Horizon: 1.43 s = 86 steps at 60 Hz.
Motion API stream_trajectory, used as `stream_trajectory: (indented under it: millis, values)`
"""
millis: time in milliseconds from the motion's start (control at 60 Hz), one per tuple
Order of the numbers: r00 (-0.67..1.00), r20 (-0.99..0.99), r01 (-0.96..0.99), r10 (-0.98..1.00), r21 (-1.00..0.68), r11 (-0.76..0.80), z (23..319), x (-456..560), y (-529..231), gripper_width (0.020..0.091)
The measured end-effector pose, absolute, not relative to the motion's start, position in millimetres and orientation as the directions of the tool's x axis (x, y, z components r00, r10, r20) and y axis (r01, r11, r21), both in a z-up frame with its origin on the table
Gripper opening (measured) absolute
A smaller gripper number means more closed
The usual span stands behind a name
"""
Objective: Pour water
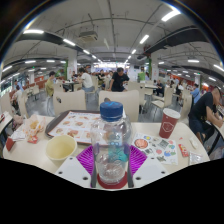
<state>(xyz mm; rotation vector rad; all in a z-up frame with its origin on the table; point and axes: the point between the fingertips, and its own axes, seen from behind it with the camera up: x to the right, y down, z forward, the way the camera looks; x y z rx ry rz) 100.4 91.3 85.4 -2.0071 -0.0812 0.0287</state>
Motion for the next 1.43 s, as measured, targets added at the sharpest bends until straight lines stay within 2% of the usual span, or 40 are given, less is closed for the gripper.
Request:
stream_trajectory:
  millis: [133, 333, 383, 450, 500, 550, 967, 1100, 1433]
  values:
    - [0.997, -0.003, 0.028, 0.076, -0.914, -0.406, 77, 103, 88, 0.0419]
    - [0.999, -0.003, 0.019, 0.051, -0.904, -0.427, 74, 106, 83, 0.0569]
    - [1.000, -0.002, 0.011, 0.028, -0.883, -0.469, 69, 110, 78, 0.0652]
    - [1.000, -0.006, 0.000, 0.011, -0.866, -0.501, 71, 111, 71, 0.0867]
    - [1.000, -0.001, -0.005, -0.008, -0.854, -0.520, 74, 112, 57, 0.0832]
    - [1.000, 0.003, -0.006, -0.017, -0.844, -0.536, 79, 109, 44, 0.0855]
    - [0.998, 0.008, -0.030, -0.055, -0.764, -0.645, 155, 36, -108, 0.0852]
    - [0.999, 0.030, -0.003, -0.040, -0.767, -0.642, 169, 24, -126, 0.0853]
    - [0.999, 0.048, 0.040, 0.004, -0.777, -0.628, 182, 15, -135, 0.0853]
